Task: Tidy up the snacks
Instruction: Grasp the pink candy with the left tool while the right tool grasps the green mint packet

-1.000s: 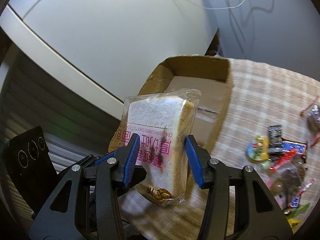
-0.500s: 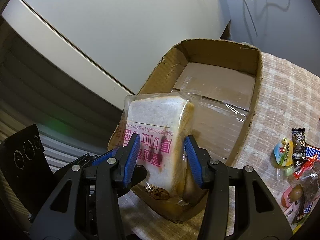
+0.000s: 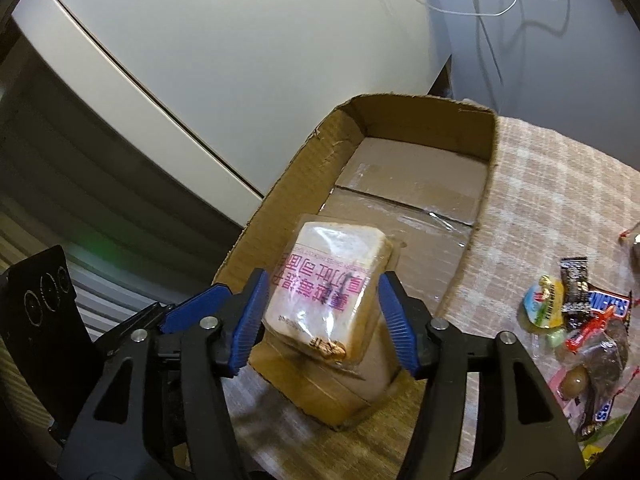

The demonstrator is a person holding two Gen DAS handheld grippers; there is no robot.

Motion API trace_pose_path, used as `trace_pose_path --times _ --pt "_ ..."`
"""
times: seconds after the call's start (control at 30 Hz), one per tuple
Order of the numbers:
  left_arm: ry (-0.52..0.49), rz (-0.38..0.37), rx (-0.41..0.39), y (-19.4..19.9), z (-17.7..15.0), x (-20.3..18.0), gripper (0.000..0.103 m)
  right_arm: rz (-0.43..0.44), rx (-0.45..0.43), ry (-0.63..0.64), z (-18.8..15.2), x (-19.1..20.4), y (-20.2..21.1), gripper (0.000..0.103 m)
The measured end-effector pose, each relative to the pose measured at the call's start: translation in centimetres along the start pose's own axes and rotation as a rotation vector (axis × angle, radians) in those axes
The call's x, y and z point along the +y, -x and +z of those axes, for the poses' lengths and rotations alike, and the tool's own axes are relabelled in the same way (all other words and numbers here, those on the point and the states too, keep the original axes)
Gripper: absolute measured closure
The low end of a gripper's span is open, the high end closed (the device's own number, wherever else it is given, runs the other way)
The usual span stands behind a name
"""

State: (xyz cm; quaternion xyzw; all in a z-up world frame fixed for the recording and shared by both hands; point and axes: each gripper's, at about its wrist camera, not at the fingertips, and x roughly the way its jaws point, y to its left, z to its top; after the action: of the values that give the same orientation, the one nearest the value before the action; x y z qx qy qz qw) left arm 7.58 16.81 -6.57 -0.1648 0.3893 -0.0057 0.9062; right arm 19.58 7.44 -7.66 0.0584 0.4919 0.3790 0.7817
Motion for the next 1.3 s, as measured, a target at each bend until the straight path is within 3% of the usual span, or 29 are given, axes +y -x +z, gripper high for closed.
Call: trace_pose_path --times 0.1,0.23,0.4,0.57,0.63,0.87,1.13,1.3 --pt "-0.021 0.002 -0.021 0.5 -0.5 -0.8 0.054 -0.019 -0.024 0.014 -0.7 -0.3 1.3 0.040" --pt "-0.051 0.024 -0.058 0.8 -1.3 -2.3 0.051 -0.041 -0.071 0.034 -1.9 -1.3 3.3 0.027" --pt "-0.046 -0.018 -0.025 0.2 -2.2 -4.3 0.051 -0.092 -0.128 0.038 -4.1 -3.8 6.4 0.025" --pt "-0.109 -0.049 -0.010 -0.4 -3.4 -7.6 0.051 -0.140 -0.183 0.040 -6.6 -7.2 10.2 0.023" --pt "-0.135 -0.064 0.002 -0.8 -3.9 -8.9 0.051 -0.173 -0.199 0.026 -7.7 -8.9 11.9 0.010" --pt "-0.181 -0.106 0.060 -2.6 -5.8 -12.3 0.051 -0.326 -0.220 0.001 -11.1 -15.4 17.1 0.010" --pt "-0.289 -0.136 0.149 -5.9 -7.4 -16.4 0.051 -0.406 -0.140 0.068 -13.9 -20.2 18.8 0.010" --pt "-0.334 -0.135 0.200 -8.0 -7.7 -17.8 0.062 -0.425 -0.082 0.140 -14.9 -21.4 18.2 0.021"
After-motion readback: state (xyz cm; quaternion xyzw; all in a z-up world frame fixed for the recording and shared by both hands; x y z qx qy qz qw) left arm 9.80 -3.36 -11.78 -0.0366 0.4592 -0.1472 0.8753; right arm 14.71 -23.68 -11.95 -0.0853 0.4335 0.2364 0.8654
